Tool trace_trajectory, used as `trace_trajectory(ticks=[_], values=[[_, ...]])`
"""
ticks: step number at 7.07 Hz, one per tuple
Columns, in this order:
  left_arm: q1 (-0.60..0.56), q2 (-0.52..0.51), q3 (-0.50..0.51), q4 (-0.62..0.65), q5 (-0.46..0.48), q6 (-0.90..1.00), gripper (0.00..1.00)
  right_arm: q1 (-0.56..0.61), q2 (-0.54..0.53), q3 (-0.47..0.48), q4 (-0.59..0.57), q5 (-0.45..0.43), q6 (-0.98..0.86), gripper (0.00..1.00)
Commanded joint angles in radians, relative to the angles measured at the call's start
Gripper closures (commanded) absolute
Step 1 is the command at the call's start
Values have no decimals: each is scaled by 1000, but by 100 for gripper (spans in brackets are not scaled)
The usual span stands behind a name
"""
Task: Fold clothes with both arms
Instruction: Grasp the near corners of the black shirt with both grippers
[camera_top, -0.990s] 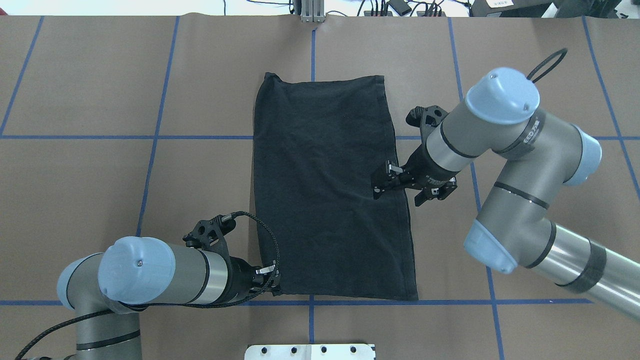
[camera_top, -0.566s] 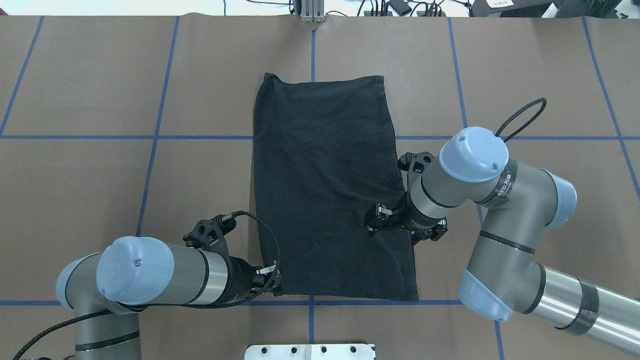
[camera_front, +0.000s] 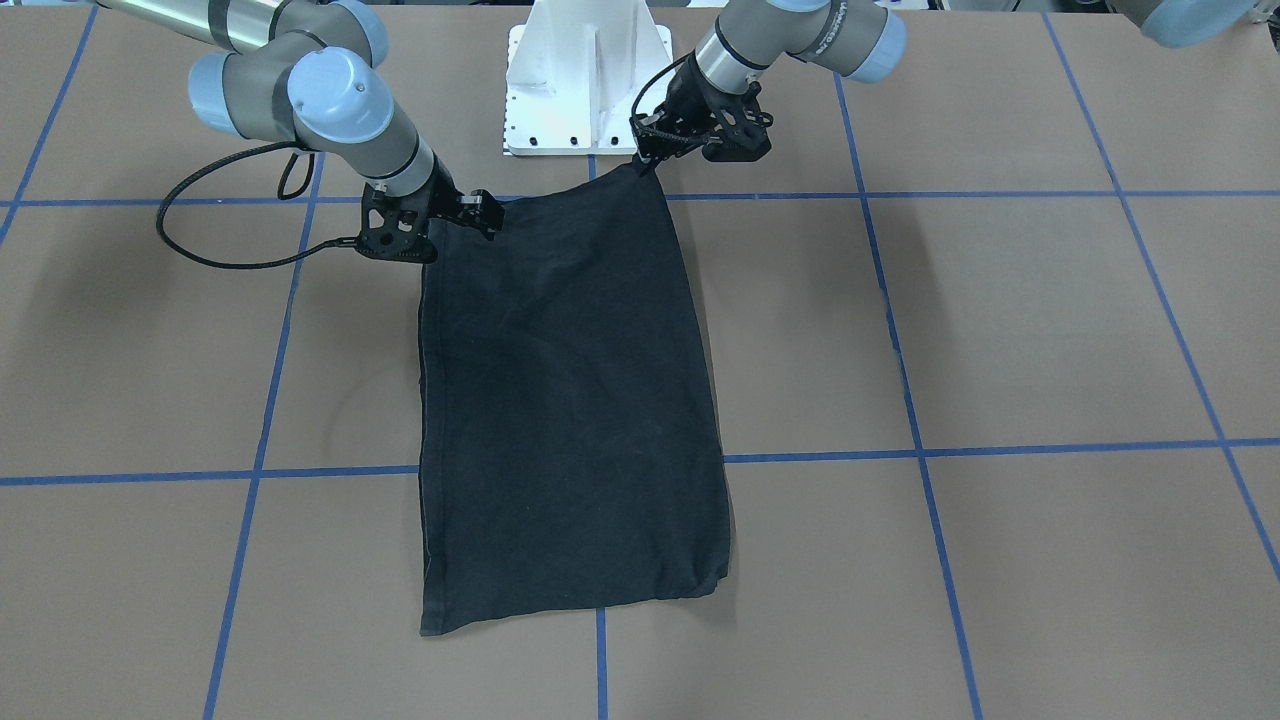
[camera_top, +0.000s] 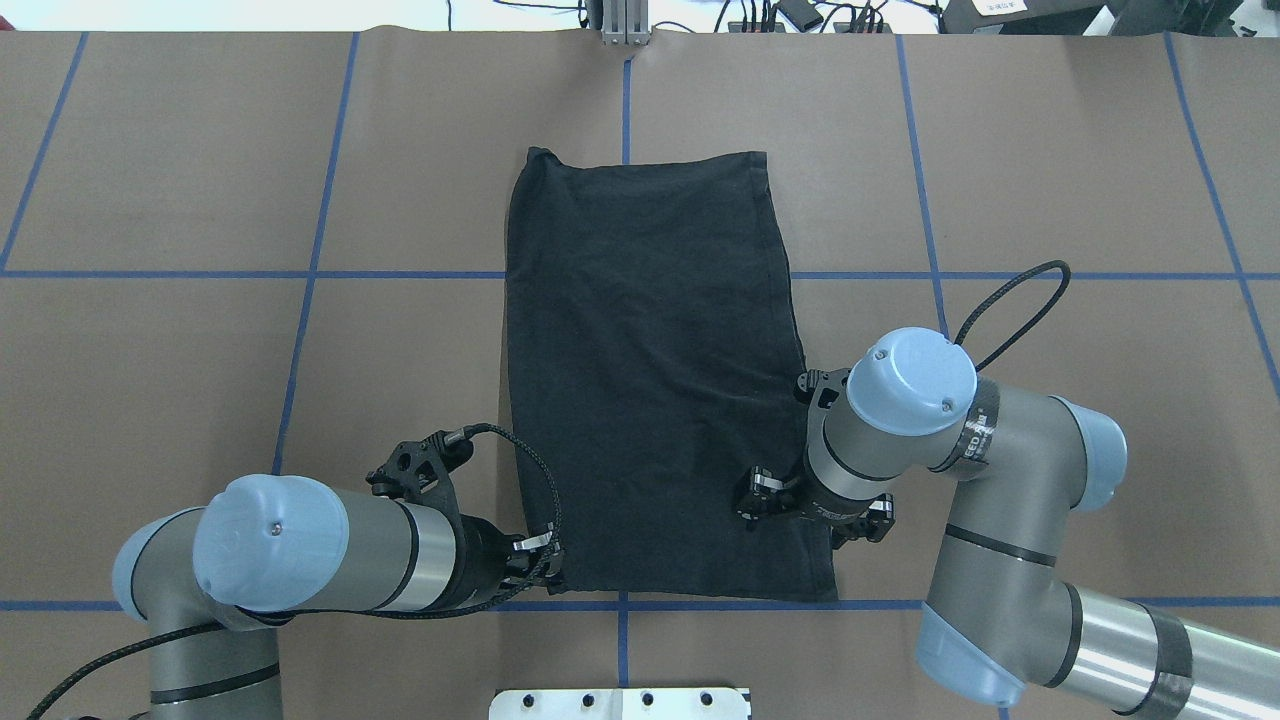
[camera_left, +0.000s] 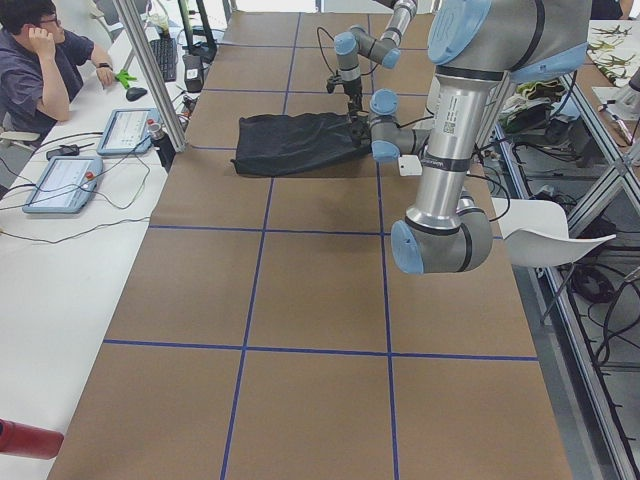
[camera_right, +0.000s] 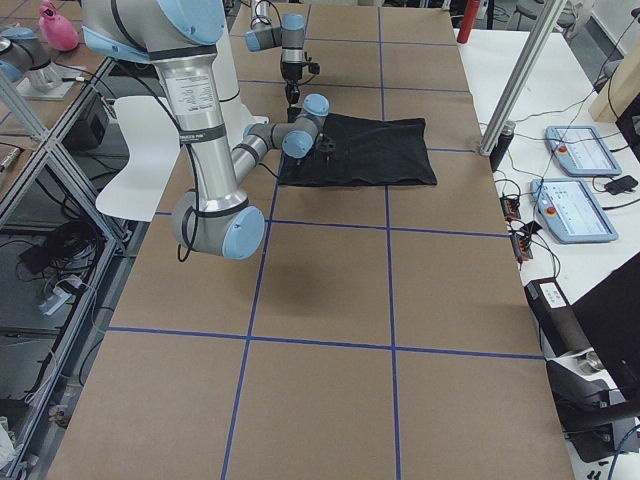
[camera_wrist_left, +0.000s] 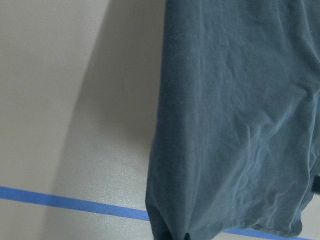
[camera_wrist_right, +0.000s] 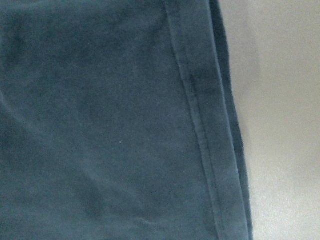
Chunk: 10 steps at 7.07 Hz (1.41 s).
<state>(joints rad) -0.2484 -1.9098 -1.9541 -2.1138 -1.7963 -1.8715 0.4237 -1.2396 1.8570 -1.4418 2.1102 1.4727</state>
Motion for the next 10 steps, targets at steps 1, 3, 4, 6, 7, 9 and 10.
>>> trace_trajectory(ticks=[1, 3, 4, 6, 7, 9, 10], values=[[1, 0, 1, 0, 0, 0, 100, -19, -1, 11, -37, -6, 1, 0], [1, 0, 0, 0, 0, -2, 100, -28, 2, 11, -37, -4, 1, 0], [1, 0, 0, 0, 0, -2, 100, -28, 5, 11, -37, -3, 1, 0], [1, 0, 0, 0, 0, -2, 100, -23, 0, 11, -35, -3, 0, 1], [1, 0, 0, 0, 0, -2, 100, -23, 0, 11, -32, 1, -5, 3], [1, 0, -2, 0, 0, -2, 100, -26, -4, 5, -32, 4, -12, 2], [3, 0, -2, 0, 0, -2, 100, -31, -1, 1, -32, 4, -12, 2]])
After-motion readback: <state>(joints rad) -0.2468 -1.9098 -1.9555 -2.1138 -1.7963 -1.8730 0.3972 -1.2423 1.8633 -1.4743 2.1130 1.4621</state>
